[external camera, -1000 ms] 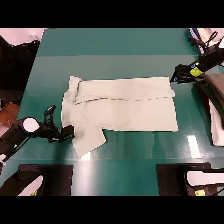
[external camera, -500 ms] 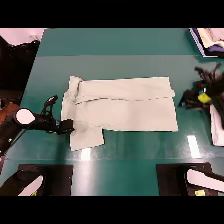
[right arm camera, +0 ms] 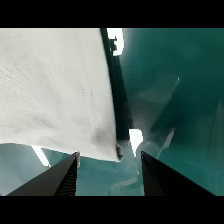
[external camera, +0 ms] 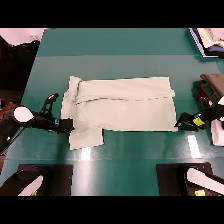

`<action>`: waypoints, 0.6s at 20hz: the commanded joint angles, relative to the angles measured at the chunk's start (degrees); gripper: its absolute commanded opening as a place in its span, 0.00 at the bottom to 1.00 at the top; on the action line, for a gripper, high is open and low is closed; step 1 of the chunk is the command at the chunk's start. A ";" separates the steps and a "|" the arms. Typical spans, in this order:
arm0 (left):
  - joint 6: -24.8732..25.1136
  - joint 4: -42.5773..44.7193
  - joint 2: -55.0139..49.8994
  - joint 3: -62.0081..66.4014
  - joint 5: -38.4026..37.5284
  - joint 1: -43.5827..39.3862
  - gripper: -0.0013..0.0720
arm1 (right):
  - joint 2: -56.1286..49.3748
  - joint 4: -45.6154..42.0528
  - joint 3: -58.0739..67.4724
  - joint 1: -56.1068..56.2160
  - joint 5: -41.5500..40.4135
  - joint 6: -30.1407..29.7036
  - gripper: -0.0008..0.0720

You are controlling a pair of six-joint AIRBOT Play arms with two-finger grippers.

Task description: Fold the shirts.

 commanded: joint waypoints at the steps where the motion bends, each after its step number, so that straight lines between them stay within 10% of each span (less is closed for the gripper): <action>1: 0.15 0.02 -0.02 0.09 -0.70 0.02 0.06 | 0.15 2.84 -1.77 -0.17 -1.55 -0.79 0.62; 6: 0.15 0.02 -0.02 0.09 -1.55 0.02 0.06 | 0.15 2.80 -1.77 4.76 -2.78 -0.79 0.59; 10: 0.13 0.11 0.17 0.11 -1.64 0.02 0.06 | 0.26 1.81 -1.73 6.58 -2.23 -1.07 0.03; 12: 0.11 0.79 1.60 1.53 -3.72 0.02 0.06 | 2.34 1.68 -1.68 5.75 0.96 -1.42 0.04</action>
